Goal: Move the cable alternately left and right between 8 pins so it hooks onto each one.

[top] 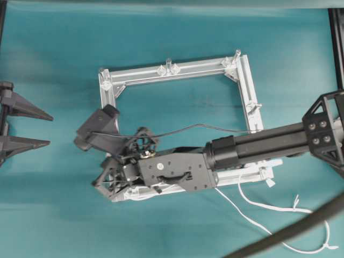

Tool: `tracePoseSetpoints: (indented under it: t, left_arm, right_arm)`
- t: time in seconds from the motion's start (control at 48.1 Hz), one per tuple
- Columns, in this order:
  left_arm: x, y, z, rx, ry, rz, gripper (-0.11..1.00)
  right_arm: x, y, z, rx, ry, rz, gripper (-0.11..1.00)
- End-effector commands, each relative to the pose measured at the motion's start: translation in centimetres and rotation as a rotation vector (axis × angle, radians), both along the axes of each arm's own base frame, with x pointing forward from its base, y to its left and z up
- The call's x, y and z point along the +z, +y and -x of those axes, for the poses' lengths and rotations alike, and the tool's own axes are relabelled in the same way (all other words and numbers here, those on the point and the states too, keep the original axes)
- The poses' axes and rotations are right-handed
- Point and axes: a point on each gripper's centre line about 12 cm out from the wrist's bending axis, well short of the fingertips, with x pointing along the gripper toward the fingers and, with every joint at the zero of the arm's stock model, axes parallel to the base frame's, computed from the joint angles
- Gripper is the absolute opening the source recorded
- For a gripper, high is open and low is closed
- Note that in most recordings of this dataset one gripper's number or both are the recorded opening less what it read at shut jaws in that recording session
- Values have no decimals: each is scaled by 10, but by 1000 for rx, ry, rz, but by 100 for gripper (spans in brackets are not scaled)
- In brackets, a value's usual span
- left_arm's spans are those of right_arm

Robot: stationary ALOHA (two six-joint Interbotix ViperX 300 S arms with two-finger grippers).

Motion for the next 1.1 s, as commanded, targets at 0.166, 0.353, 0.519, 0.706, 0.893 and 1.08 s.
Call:
tracePoseSetpoints:
  t: [0.166, 0.353, 0.519, 0.706, 0.893, 1.08]
  left_arm:
    - [0, 0, -1, -4, 1, -9, 66]
    - [0, 0, -1, -2, 0, -9, 66]
    - [1, 0, -1, -4, -3, -9, 66]
    - [2, 0, -1, -3, -5, -7, 66]
    - [3, 0, -1, -3, -6, -7, 66]
    - [3, 0, -2, -3, -8, -7, 66]
  right_arm:
    - [32, -17, 33, -118, -72, -5, 19]
    - [35, -44, 43, -175, -88, 0, 19]
    - [38, -75, 38, -177, -125, 13, 19]
    - [44, -104, 34, -158, -145, 44, 19]
    - [54, -124, 27, -120, -153, 87, 19]
    - [58, -130, 7, -49, -163, 117, 19]
